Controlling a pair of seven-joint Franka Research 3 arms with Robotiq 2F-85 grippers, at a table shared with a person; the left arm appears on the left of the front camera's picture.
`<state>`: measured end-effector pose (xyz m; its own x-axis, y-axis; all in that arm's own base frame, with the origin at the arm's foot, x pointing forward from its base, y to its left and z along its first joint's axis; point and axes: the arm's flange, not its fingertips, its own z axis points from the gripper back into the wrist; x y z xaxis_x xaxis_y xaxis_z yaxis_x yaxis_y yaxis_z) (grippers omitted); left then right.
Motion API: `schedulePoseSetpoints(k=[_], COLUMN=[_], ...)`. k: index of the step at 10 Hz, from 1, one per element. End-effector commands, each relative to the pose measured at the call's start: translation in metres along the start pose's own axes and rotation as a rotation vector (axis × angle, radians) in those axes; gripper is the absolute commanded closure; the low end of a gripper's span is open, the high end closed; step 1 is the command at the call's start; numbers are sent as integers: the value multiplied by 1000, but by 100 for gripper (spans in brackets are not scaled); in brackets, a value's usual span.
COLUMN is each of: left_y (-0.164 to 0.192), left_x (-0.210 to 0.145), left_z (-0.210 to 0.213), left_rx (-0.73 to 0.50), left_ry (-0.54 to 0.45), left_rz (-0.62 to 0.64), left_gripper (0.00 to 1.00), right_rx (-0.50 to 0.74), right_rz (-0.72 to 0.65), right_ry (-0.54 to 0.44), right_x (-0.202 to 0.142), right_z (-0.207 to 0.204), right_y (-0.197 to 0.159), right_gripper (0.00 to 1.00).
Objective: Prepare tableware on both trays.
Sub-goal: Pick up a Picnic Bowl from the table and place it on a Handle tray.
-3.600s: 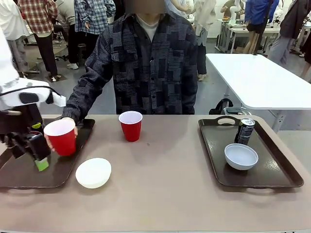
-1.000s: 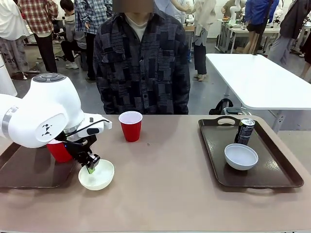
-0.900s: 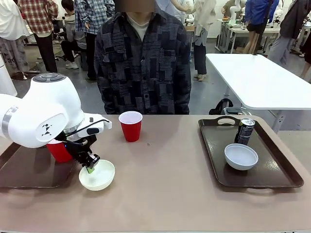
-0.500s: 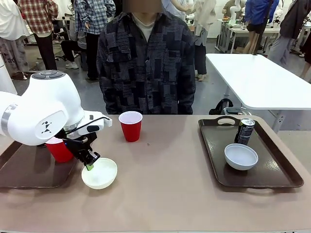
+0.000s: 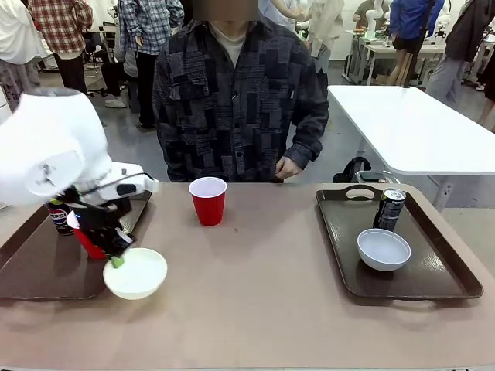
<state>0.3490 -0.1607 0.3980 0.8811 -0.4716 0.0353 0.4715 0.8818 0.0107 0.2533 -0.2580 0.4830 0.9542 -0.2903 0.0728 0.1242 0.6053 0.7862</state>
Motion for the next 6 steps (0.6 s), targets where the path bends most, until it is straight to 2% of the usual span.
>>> schedulePoseSetpoints(k=[1, 3, 6], left_y=[29, 60, 124], left_x=[-51, -70, -67], left_z=[44, 58, 51], left_rx=[10, 16, -1], left_ry=[-1, -36, -89], left_rz=[6, 48, 242], left_gripper=[100, 100, 100], right_rx=[2, 2, 2], right_rz=[19, 19, 19], right_ry=[4, 4, 4], right_x=[-2, -2, -2], right_z=[1, 1, 1], right_y=[-2, -2, -2], right_gripper=[0, 0, 0])
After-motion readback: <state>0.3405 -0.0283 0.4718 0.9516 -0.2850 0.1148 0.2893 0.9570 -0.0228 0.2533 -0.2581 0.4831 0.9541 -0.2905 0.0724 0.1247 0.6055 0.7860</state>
